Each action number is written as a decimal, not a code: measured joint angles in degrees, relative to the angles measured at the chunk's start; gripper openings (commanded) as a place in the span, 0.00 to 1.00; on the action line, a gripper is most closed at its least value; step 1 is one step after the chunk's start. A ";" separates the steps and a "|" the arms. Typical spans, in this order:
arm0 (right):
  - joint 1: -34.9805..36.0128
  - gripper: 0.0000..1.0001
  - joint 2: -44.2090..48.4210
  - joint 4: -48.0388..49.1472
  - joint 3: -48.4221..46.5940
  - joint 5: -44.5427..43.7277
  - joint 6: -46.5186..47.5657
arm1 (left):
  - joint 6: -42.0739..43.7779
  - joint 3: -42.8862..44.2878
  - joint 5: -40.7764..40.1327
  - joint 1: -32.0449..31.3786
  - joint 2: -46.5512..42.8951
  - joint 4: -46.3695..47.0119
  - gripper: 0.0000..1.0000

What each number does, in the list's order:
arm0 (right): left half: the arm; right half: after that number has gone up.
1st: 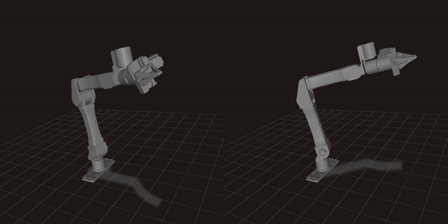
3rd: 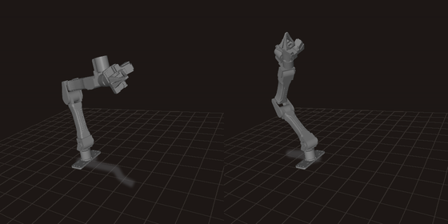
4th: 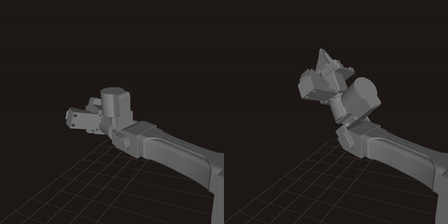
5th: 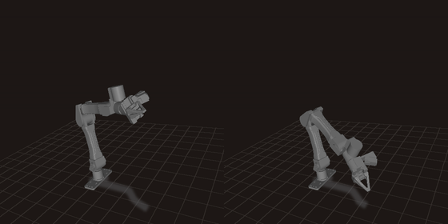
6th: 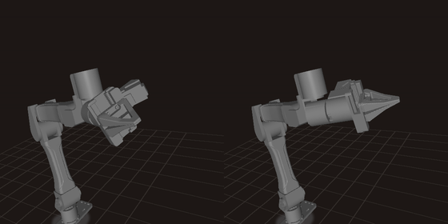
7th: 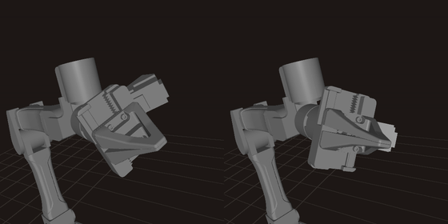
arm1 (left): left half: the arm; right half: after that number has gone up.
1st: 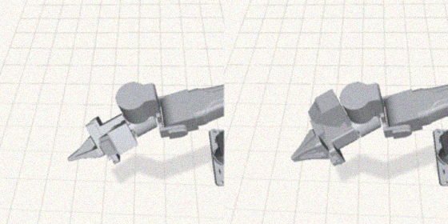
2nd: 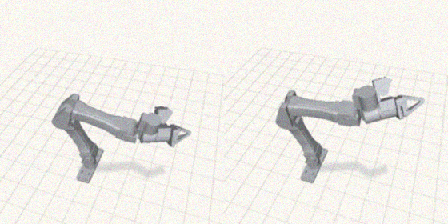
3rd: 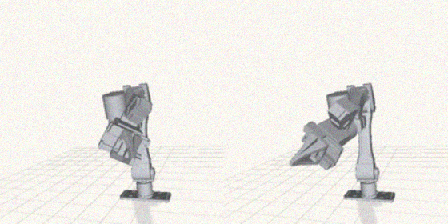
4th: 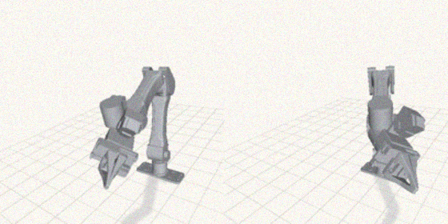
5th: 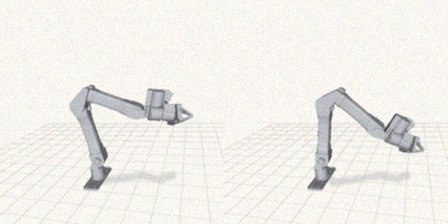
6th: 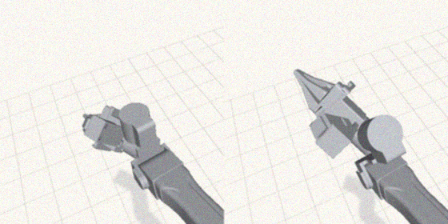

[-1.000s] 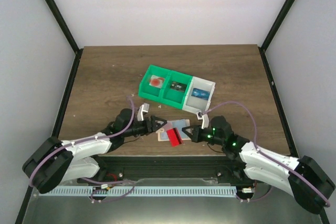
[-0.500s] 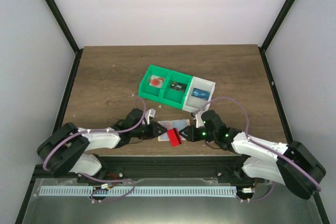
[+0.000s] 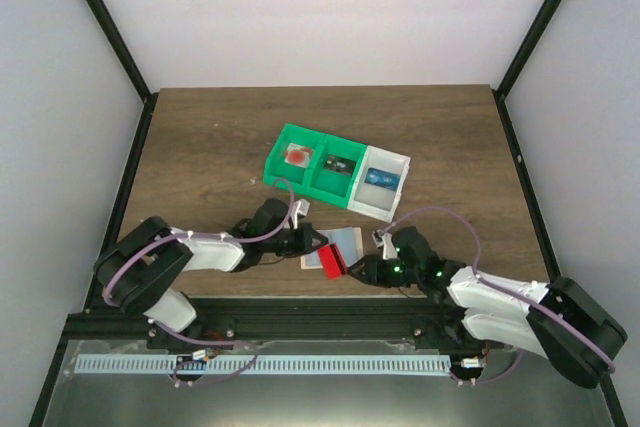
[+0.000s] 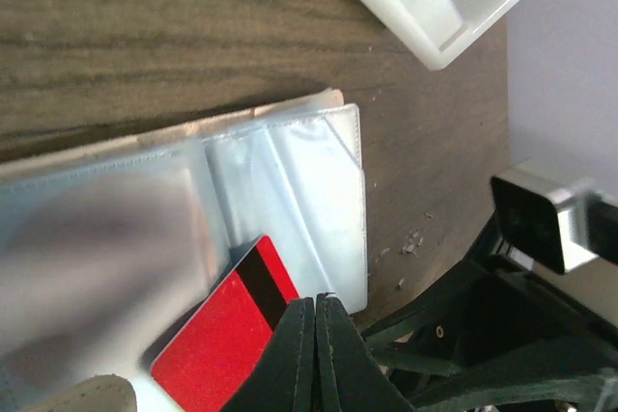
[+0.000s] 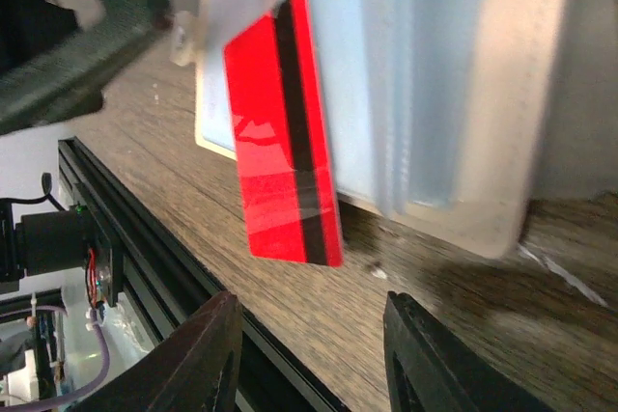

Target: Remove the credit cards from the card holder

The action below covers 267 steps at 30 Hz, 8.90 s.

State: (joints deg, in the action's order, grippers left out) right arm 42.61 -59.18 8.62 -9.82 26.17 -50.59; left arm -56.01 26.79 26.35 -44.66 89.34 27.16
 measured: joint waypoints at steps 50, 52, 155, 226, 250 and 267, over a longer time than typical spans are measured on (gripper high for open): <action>4.42 0.01 -11.80 26.60 3.72 -0.70 -13.57 | 6.62 2.01 -11.08 -2.27 -3.37 -14.53 0.17; 4.42 0.01 -9.11 24.83 3.67 -0.44 -13.25 | 7.76 2.08 -11.93 -2.34 -6.19 -16.06 0.27; -8.04 0.84 20.90 3.37 -10.51 26.05 -27.41 | 78.86 -0.42 -20.94 -12.07 -48.04 -21.14 0.00; -8.04 1.00 9.49 -29.57 -32.17 8.52 7.19 | -29.44 31.17 -38.03 15.10 11.78 -13.92 0.00; -8.04 1.00 10.91 -30.05 -32.68 6.88 6.82 | -30.82 36.96 -35.45 14.99 22.71 -16.96 0.11; -8.04 1.00 11.61 -30.08 -32.68 6.73 6.82 | -28.79 41.92 -29.03 14.99 24.09 -22.99 0.32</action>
State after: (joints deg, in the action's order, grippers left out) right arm 34.57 -47.57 -21.45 -42.50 32.91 -43.77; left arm -84.79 68.71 -2.68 -29.67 113.43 4.16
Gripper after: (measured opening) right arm 0.996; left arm 0.297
